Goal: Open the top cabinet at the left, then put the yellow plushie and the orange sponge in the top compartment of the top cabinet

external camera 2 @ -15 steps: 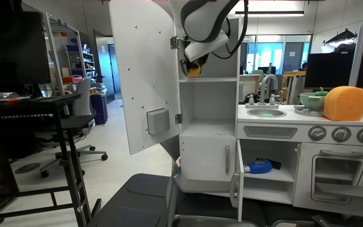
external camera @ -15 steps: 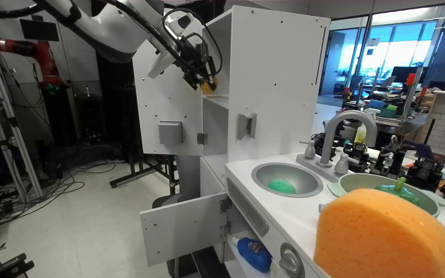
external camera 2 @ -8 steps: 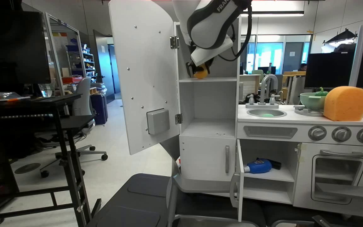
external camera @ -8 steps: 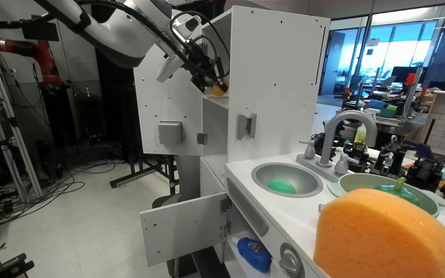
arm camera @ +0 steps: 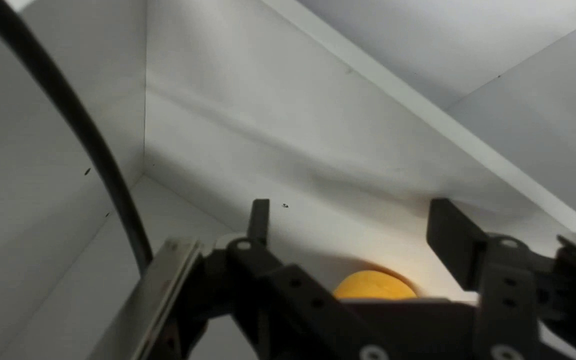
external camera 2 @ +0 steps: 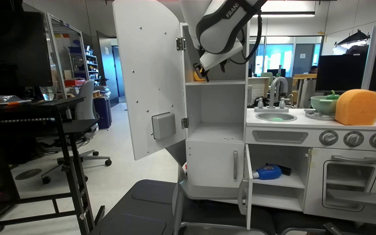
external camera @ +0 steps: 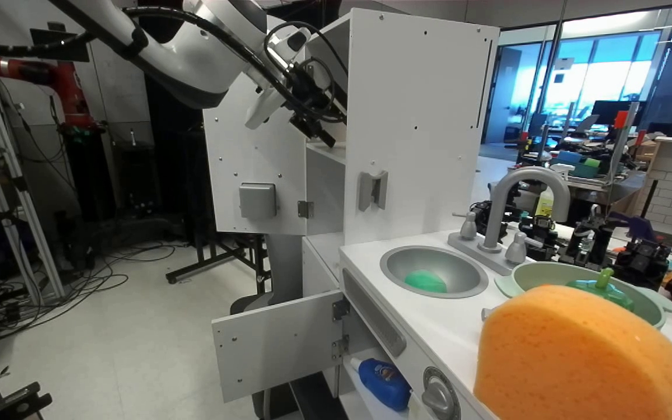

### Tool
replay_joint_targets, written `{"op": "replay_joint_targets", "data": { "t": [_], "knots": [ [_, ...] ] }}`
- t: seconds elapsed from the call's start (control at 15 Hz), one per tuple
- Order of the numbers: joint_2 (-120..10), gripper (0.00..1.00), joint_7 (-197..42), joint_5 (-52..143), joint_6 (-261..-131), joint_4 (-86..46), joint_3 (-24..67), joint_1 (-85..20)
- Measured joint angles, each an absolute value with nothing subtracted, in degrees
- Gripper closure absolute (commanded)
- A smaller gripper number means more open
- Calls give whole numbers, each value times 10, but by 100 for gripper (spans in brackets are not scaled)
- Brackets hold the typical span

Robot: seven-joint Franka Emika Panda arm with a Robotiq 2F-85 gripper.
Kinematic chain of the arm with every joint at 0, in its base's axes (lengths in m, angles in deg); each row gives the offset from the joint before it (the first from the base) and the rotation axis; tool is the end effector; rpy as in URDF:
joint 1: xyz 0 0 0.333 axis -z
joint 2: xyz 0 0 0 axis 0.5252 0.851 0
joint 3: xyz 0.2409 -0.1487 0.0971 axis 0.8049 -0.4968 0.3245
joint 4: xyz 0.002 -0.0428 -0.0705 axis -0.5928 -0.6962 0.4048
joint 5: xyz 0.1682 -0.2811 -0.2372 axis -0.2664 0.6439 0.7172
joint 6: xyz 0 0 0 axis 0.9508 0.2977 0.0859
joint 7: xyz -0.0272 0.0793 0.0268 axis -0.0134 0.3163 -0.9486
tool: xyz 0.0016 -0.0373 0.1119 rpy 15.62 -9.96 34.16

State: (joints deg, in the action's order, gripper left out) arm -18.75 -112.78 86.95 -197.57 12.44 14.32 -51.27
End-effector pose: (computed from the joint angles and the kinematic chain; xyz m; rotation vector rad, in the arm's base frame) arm 0.7981 0.1651 0.3181 2.4543 0.0264 0.8860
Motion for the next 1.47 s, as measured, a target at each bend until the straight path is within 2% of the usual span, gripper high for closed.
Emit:
{"op": "replay_joint_targets", "data": {
  "t": [0.2,0.47,0.87,1.47],
  "knots": [
    [-188,0,-1112,859,-1978,125,152,-513],
    [-213,0,-1015,806,-1988,107,210,-494],
    [-331,0,-802,687,-1958,0,316,-423],
    [-576,0,-549,535,-1786,-190,304,-323]
  ]
}}
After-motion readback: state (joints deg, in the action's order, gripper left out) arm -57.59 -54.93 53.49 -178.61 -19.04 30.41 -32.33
